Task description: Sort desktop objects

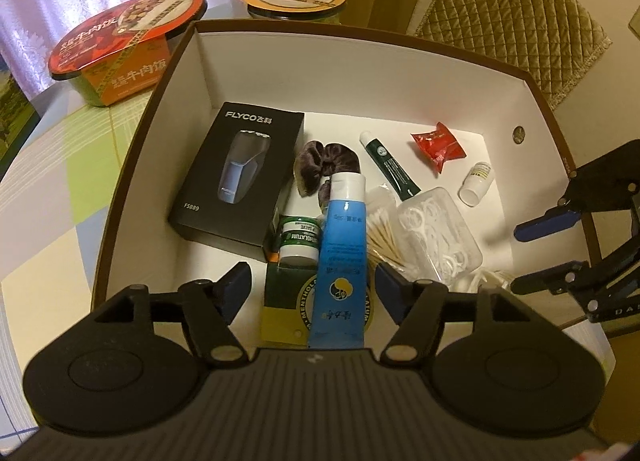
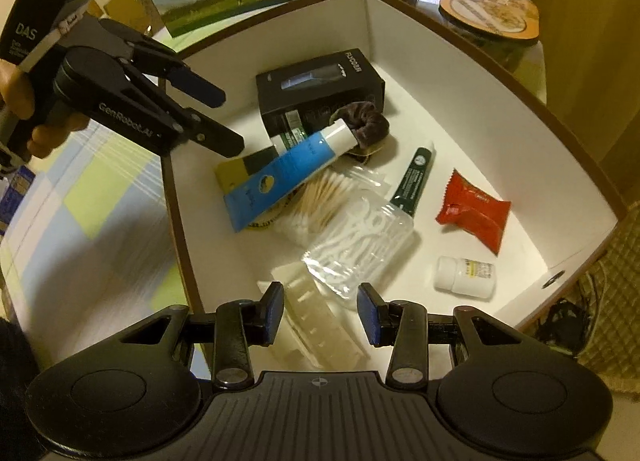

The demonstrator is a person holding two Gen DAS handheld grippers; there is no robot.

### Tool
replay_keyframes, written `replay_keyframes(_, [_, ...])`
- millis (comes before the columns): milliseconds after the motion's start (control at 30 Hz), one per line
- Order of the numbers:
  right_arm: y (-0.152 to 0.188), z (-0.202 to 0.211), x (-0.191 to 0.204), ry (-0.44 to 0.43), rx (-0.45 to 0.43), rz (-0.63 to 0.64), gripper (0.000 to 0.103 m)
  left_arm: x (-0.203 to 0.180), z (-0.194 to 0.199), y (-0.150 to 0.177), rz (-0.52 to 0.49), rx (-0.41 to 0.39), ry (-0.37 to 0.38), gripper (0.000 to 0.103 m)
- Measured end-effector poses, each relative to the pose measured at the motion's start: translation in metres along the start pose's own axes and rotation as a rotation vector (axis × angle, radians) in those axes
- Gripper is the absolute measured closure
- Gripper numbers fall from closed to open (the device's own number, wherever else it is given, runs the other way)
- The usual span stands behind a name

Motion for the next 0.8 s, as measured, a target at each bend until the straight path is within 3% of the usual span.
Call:
replay_keyframes(233, [-0.001, 0.004, 0.005, 0.025, -0.008, 0.009, 0.061, 0.0, 0.003, 0.002, 0.003, -0.008, -0.012, 0.031])
replay_keyframes(367, [0.0, 0.005, 0.008, 0.061, -0.021, -0.005, 0.028, -0.001, 0.007, 0.002, 0.005, -0.019, -0.026, 0.026])
replay_keyframes(433, [-0.001, 0.009, 0.012, 0.078, -0.043, -0.008, 0.02, -0.002, 0.009, 0.003, -0.001, -0.029, -0.036, 0.026])
replay_keyframes(533, [-0.003, 0.014, 0.017, 0.123, -0.077, -0.031, 0.006, -0.003, 0.013, 0.003, 0.0, -0.042, -0.047, 0.016])
replay_keyframes(800, [-0.001, 0.027, 0.024, 0.211, -0.163, -0.171, 0.002, -0.006, 0.027, 0.007, -0.016, -0.087, -0.071, 0.013])
Point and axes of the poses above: each gripper's, at about its wrist camera, not at the fingertips, and z roughly against the way its jaws point, x to its left, y to its underside, the point moved 5 cm from there along -z, roughly the way its jaws point, and after that the axes turned 9 degrees about z, right-handed, at the moved point
